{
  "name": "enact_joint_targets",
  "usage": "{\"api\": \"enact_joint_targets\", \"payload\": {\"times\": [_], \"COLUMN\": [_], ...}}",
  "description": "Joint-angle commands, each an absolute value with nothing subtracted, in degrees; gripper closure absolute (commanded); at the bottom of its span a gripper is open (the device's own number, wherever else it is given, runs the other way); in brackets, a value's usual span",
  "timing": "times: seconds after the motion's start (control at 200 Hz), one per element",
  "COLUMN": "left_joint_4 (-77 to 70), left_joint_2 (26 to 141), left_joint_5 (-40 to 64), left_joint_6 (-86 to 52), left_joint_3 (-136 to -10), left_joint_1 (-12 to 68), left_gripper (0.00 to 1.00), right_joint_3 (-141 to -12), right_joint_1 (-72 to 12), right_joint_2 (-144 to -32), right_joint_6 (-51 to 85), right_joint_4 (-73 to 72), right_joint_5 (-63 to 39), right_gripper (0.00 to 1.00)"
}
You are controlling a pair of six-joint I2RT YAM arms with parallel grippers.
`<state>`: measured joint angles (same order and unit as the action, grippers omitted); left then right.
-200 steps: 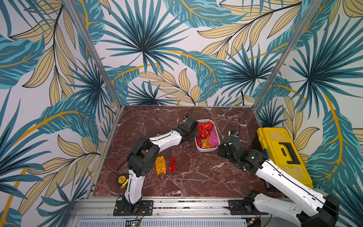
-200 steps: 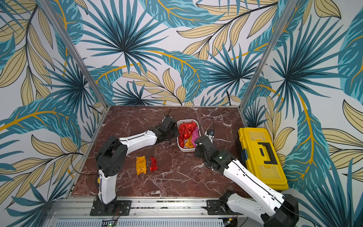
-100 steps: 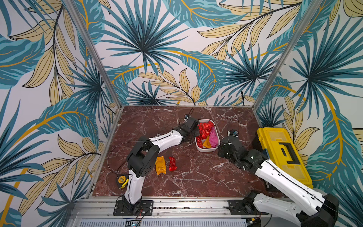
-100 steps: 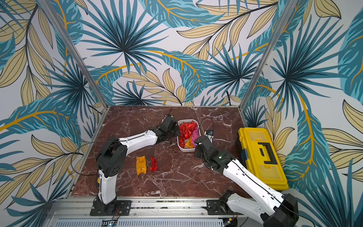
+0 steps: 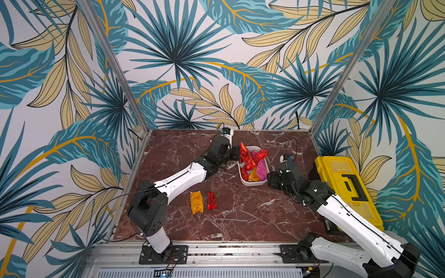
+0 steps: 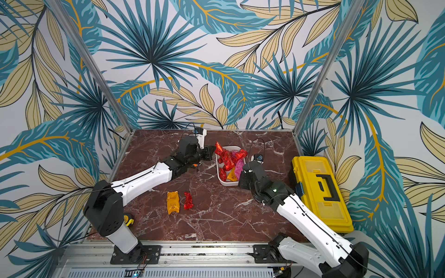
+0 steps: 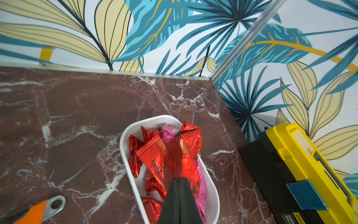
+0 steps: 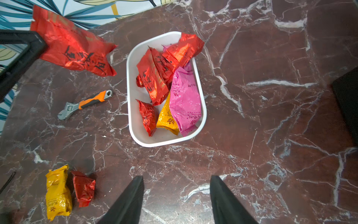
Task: Take the tea bags out of the storage box
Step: Pick up the tea bag from the storage box, then place the tea bag at the center of the board.
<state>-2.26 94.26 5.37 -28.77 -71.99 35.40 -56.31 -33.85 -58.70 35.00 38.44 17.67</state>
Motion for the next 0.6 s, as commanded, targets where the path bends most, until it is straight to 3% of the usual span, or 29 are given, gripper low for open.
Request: {"api": "enact_joint_targets", "payload": {"times": [0.0,0.17,0.426,0.596], "left_joint_4": [-4.2,0.0,2.1,2.8], "left_joint_2": [89.7,83.1,74.2,71.1], "left_joint_5": [13.4,23.2,40.9,48.9], "left_joint_6": [-20.0,-10.7,2.2,5.4], "left_joint_3": [-67.4,-62.8,-56.1,-53.7], "left_joint_1": [33.0,29.7,28.9,28.7], "left_gripper": [1.00,1.00,1.00,1.00], "right_joint_3": [-58.6,-61.8,-67.3,-68.1], "right_joint_1": [-33.4,-33.3,-33.5,-34.1], "right_joint_2": [-57.9,-58.3,-62.6,-64.7], "right_joint_6": [30.0,23.1,11.9,7.0], "right_joint_4": [40.0,40.6,40.9,40.9], "right_joint_5": [14.1,7.2,-18.6,-23.9], "right_gripper": [0.40,0.36,0.31,0.25]}}
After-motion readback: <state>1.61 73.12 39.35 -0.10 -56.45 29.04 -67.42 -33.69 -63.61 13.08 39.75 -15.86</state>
